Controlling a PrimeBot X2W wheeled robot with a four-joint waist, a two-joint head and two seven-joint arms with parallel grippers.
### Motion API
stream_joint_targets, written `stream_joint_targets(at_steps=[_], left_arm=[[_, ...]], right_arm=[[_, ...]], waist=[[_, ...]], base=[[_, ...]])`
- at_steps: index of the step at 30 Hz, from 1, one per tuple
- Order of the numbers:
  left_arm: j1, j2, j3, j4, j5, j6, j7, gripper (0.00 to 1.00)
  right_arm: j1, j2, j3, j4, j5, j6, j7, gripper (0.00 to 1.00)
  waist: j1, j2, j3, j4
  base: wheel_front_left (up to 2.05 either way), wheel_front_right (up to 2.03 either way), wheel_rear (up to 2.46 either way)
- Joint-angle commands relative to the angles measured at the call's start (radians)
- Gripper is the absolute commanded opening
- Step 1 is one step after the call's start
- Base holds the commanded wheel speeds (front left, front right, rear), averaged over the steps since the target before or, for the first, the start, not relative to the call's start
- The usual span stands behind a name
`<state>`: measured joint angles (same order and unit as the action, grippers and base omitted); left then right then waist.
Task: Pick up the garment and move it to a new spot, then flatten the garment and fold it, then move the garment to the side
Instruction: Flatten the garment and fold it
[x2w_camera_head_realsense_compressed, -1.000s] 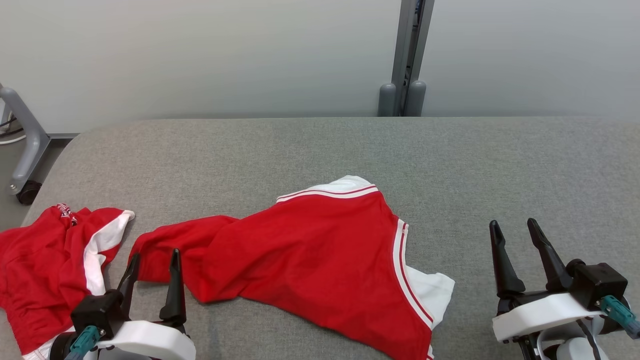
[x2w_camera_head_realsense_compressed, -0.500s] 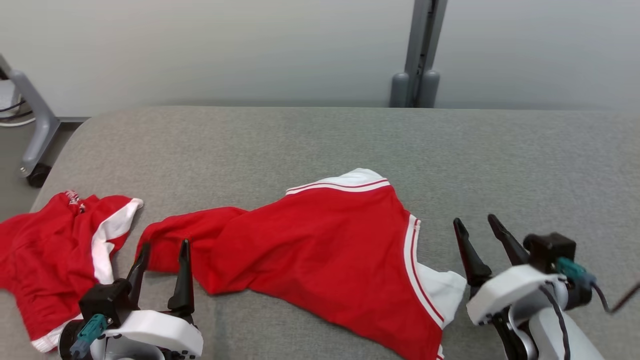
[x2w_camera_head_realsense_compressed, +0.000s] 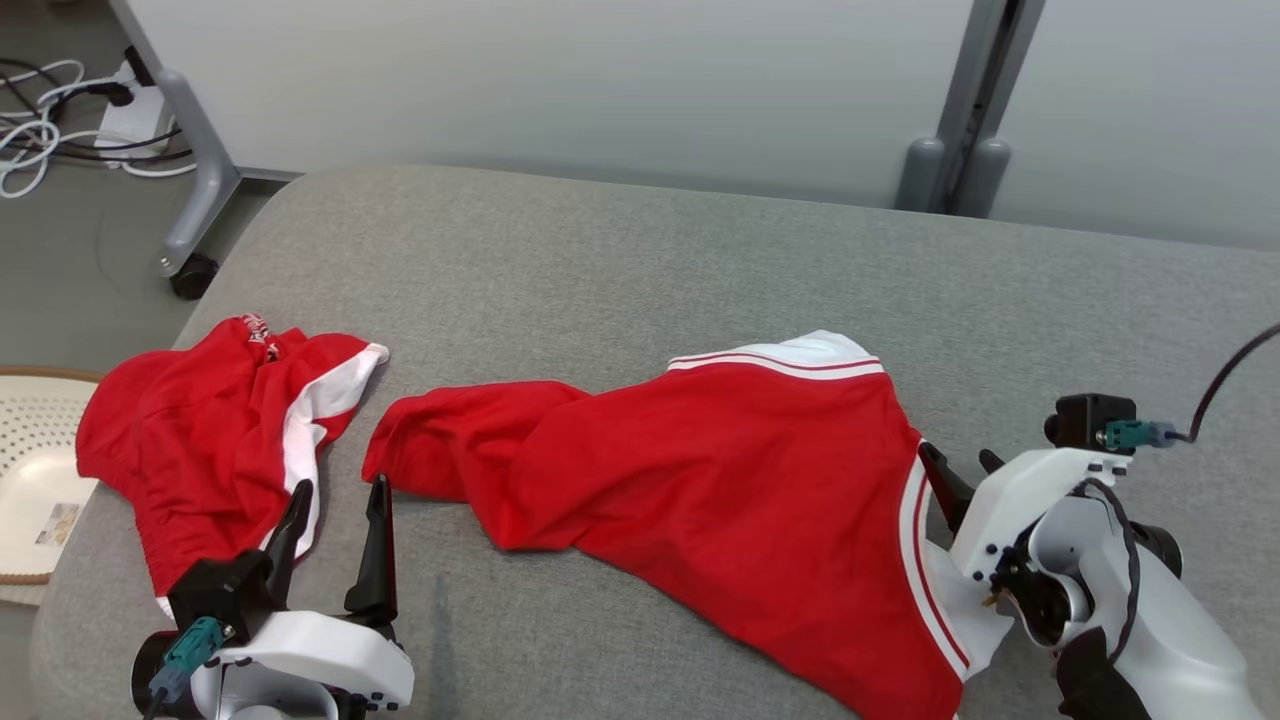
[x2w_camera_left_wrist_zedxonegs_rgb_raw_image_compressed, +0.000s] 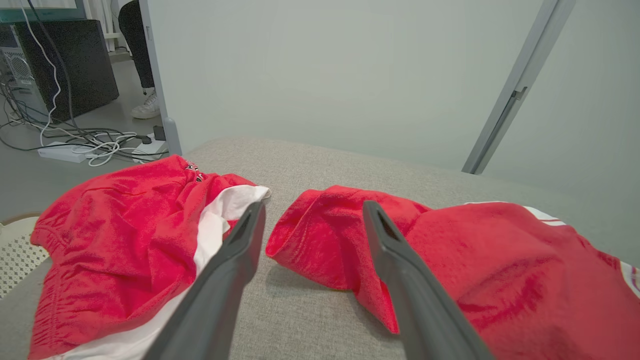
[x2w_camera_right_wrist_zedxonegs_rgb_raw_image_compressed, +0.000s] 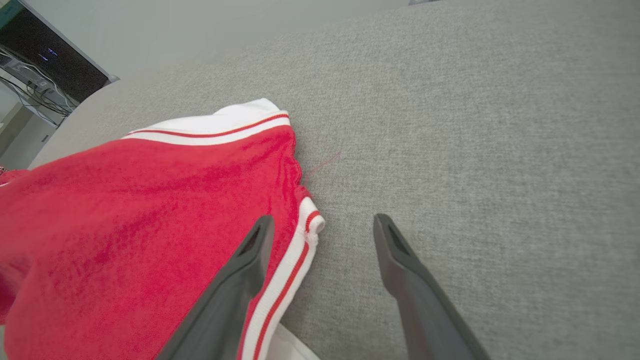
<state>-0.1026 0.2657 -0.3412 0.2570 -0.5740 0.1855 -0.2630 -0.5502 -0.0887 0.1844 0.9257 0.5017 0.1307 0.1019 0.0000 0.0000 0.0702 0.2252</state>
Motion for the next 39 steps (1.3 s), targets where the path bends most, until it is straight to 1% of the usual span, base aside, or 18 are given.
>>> stream_joint_targets(at_steps=[1,5,9,10,11,12,13,16,20,24,31,35,39], left_arm=[[-0.016,0.000,0.003,0.004,-0.005,-0.005,0.001,1.00],[-0.023,-0.008,0.001,0.013,-0.004,-0.008,0.000,1.00],[-0.034,-0.014,-0.002,0.022,-0.002,-0.018,0.000,1.00],[-0.034,-0.015,-0.001,0.023,-0.001,-0.017,0.000,1.00],[-0.034,-0.015,-0.001,0.023,-0.001,-0.017,0.000,1.00],[-0.034,-0.017,0.000,0.025,-0.001,-0.017,-0.001,1.00],[-0.032,-0.018,0.001,0.028,-0.001,-0.018,-0.001,1.00],[-0.031,-0.023,0.005,0.034,0.002,-0.022,-0.001,1.00],[-0.026,-0.025,0.011,0.042,0.005,-0.025,-0.001,1.00],[-0.026,-0.023,0.008,0.042,0.011,-0.030,-0.002,1.00],[-0.025,-0.015,0.007,0.034,0.013,-0.034,-0.001,1.00],[-0.048,-0.007,0.005,0.029,0.013,-0.042,0.000,1.00],[-0.064,-0.005,0.002,0.029,0.014,-0.044,0.001,1.00]], right_arm=[[-0.023,0.002,0.000,0.020,0.013,0.000,0.011,1.00],[-0.068,0.006,0.008,0.087,0.029,0.000,0.034,1.00],[-0.111,-0.003,-0.006,0.173,0.017,0.000,0.044,1.00],[-0.121,-0.002,-0.009,0.189,0.014,0.000,0.040,0.63],[-0.121,-0.002,-0.009,0.189,0.014,0.000,0.040,0.63],[-0.131,0.000,-0.012,0.205,0.016,0.000,0.038,0.27],[-0.138,0.003,-0.017,0.218,0.022,0.000,0.038,0.00],[-0.162,0.005,-0.013,0.235,0.026,0.000,0.026,0.00],[-0.177,0.006,0.005,0.219,0.039,0.000,-0.006,0.00],[-0.197,-0.025,0.007,0.184,0.062,0.000,-0.057,0.00],[-0.246,-0.127,-0.023,0.135,0.097,0.000,-0.152,0.00],[-0.283,-0.197,-0.049,0.150,0.092,0.000,-0.188,0.00],[-0.323,-0.247,-0.074,0.181,0.072,0.000,-0.236,0.00]], waist=[[0.0000,0.0000,0.006,0.013],[0.0000,0.0000,0.011,0.029],[0.0000,0.0000,0.022,0.047],[0.0000,0.0000,0.024,0.051],[0.0000,0.0000,0.024,0.051],[0.0000,0.0000,0.027,0.055],[0.0000,0.0000,0.028,0.058],[0.0000,0.0000,0.028,0.061],[0.0000,0.0000,0.017,0.053],[0.0000,0.0000,0.010,0.039],[0.0000,0.0000,0.034,0.012],[0.0000,0.0000,0.066,0.007],[0.0000,0.0000,0.100,0.008]], base=[[0.00,0.00,0.00],[0.00,0.00,0.00],[0.00,0.00,0.00],[0.00,0.00,0.00],[0.00,0.00,0.00],[0.00,0.00,0.00],[0.00,0.00,0.00],[0.00,0.00,0.00],[0.00,0.00,0.00],[0.00,0.00,0.00],[0.00,0.00,0.00],[0.00,0.00,0.00],[0.00,0.00,0.00]])
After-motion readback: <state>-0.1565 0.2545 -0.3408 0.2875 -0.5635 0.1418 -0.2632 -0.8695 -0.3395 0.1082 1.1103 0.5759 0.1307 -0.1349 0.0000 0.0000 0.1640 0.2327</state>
